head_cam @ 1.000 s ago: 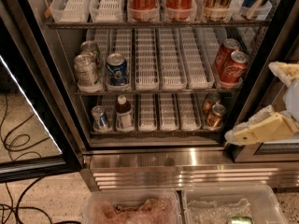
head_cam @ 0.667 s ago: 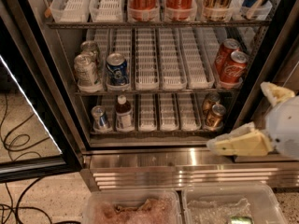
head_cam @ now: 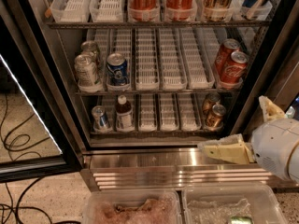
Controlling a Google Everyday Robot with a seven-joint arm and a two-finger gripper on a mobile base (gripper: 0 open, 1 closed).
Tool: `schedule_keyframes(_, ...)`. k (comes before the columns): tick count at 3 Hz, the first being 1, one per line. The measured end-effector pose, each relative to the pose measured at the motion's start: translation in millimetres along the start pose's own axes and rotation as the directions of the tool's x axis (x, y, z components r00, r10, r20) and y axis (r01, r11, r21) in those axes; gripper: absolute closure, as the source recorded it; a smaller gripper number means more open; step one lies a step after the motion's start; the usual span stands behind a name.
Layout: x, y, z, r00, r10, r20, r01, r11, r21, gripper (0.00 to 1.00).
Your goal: Pick coke can from middle shelf of fridge
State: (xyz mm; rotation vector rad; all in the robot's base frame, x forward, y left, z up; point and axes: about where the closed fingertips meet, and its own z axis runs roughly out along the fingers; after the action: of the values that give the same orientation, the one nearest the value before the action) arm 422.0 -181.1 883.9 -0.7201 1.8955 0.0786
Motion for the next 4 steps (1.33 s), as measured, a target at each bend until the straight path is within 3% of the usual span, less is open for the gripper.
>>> schedule_keyframes(1, 0.0, 0.0, 0.0, 1.000, 0.000, 0.000, 0.000, 1.0000, 0.000, 0.00)
schedule_keyframes(2, -1.6, -0.4, 7.6, 0.998, 0.046, 0.040, -0.047, 0.9984, 0.031, 0.00)
schedule_keyframes(3, 15.7, -37.0, 14.6, 0.979, 0.161, 0.129, -0.180, 0.9718, 0.153, 0.00)
schedule_keyframes(4, 32.8, -98.2, -4.8, 0.938, 0.256, 0.234, -0.320, 0.8997, 0.297, 0.00)
